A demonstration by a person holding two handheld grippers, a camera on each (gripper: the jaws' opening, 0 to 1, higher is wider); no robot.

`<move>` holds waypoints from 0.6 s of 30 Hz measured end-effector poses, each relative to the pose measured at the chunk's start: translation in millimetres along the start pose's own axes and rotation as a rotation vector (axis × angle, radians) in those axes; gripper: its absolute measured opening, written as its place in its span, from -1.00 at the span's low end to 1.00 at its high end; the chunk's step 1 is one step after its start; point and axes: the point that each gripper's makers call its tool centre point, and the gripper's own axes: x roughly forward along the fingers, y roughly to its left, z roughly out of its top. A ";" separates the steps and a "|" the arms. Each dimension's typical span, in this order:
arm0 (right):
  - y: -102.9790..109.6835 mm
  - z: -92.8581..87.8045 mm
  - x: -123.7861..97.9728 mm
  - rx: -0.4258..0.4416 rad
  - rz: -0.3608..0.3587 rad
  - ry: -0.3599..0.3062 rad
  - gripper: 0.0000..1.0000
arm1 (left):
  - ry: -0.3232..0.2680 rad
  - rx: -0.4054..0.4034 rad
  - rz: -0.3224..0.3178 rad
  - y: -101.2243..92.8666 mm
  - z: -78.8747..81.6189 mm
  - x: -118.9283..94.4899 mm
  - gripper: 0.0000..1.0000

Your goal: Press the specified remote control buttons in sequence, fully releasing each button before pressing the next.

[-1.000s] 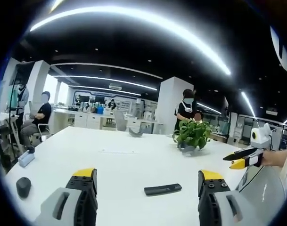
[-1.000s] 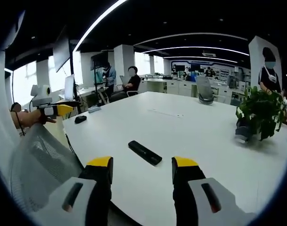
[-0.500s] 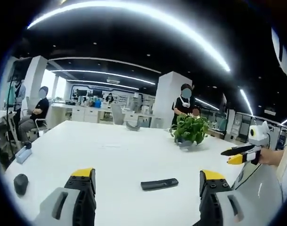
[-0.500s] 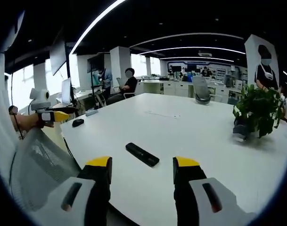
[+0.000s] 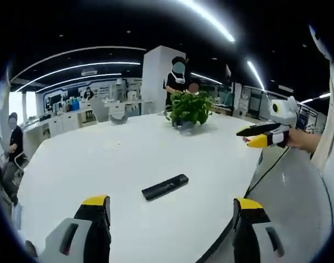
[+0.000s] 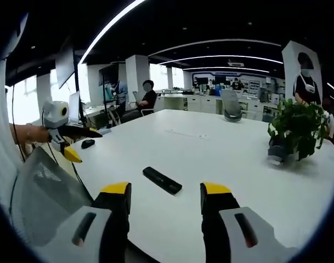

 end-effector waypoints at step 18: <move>-3.4 1.9 -1.1 -0.001 -0.008 -0.017 0.02 | 0.256 0.266 -0.177 19.4 -20.0 62.1 0.63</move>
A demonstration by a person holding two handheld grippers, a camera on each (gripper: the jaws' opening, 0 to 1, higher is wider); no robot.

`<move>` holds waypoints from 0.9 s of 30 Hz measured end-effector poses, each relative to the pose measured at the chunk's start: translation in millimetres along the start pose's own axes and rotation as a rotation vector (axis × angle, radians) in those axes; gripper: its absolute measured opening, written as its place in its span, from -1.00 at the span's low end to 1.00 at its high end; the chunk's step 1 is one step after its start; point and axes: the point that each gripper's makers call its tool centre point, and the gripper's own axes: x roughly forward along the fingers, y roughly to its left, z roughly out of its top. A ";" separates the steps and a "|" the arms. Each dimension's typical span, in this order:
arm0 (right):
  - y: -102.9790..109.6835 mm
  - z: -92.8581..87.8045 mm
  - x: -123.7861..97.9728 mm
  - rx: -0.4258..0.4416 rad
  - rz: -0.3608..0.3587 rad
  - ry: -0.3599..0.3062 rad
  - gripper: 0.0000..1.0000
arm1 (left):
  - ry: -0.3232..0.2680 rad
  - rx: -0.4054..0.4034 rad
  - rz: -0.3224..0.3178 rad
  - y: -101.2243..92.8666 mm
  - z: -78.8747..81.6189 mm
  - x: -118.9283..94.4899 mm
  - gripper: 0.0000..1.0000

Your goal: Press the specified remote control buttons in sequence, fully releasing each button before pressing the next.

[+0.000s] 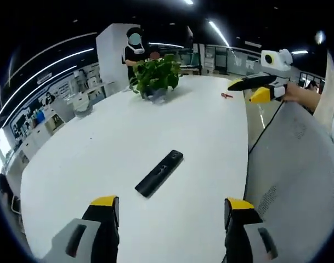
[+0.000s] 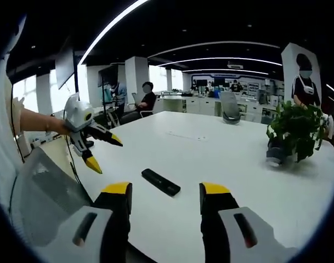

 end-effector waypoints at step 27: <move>12.3 -3.1 3.4 -0.030 0.047 0.031 -0.04 | 0.208 0.176 -0.190 41.5 -15.7 80.9 0.21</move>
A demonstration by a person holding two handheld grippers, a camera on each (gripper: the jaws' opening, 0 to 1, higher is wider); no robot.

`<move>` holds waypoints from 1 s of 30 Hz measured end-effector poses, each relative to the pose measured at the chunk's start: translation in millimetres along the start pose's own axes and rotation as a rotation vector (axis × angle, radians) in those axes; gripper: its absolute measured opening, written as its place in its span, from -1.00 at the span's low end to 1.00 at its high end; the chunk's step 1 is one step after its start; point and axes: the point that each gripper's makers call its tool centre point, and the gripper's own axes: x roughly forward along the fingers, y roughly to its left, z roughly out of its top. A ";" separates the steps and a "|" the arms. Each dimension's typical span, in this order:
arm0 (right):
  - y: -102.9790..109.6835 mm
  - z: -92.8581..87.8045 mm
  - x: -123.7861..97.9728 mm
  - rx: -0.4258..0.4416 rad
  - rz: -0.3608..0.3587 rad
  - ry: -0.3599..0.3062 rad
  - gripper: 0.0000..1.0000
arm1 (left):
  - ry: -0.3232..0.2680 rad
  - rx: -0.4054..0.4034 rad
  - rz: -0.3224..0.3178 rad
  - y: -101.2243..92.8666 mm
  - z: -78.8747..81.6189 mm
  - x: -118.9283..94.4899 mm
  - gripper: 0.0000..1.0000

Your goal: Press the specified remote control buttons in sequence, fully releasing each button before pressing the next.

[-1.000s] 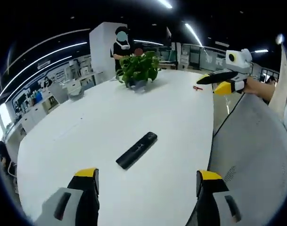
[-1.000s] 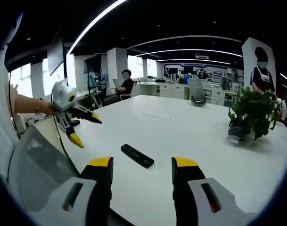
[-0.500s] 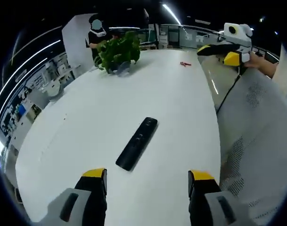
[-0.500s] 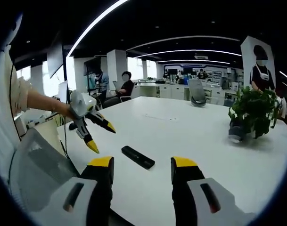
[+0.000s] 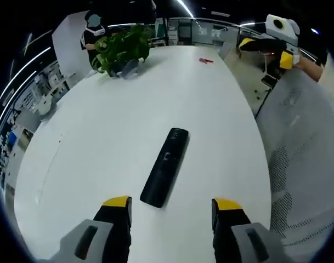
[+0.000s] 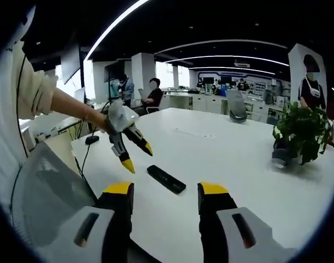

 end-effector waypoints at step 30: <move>-0.9 -10.9 0.1 0.001 0.004 0.064 -0.34 | 0.160 0.084 -0.101 11.6 -1.8 50.8 -0.12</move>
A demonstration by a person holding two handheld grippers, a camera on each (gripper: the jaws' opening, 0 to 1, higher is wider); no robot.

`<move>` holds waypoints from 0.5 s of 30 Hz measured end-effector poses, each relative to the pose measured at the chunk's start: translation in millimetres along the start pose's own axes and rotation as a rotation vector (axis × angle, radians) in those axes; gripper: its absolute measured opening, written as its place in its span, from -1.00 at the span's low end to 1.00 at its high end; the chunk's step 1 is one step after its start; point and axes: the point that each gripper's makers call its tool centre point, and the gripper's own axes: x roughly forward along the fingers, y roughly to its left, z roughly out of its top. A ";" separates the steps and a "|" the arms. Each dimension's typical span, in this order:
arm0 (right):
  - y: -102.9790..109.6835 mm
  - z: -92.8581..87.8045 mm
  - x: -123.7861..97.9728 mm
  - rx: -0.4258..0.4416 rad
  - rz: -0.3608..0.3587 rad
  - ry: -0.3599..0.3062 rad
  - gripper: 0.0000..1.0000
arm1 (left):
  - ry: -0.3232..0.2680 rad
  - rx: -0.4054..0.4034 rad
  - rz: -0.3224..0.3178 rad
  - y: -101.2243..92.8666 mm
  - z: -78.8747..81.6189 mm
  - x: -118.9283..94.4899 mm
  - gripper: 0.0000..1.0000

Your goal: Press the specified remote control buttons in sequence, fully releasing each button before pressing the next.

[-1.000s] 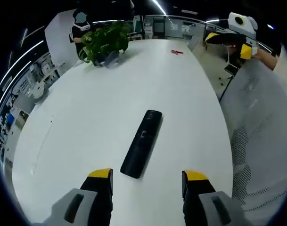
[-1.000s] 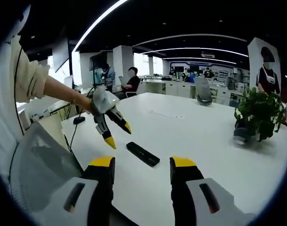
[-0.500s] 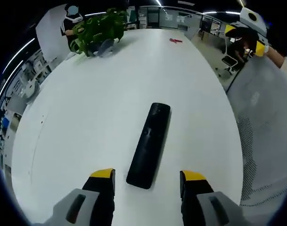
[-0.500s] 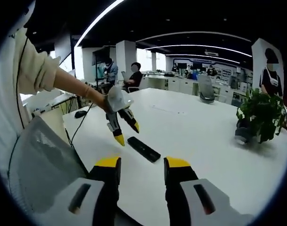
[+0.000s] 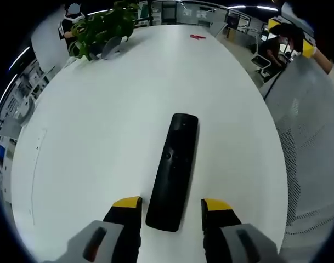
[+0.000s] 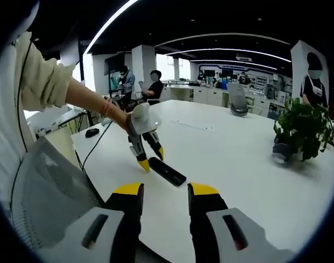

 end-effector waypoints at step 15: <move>-5.0 -0.4 -0.8 0.033 -0.014 -0.008 -0.38 | -0.022 0.052 0.016 1.4 2.9 -0.5 -0.49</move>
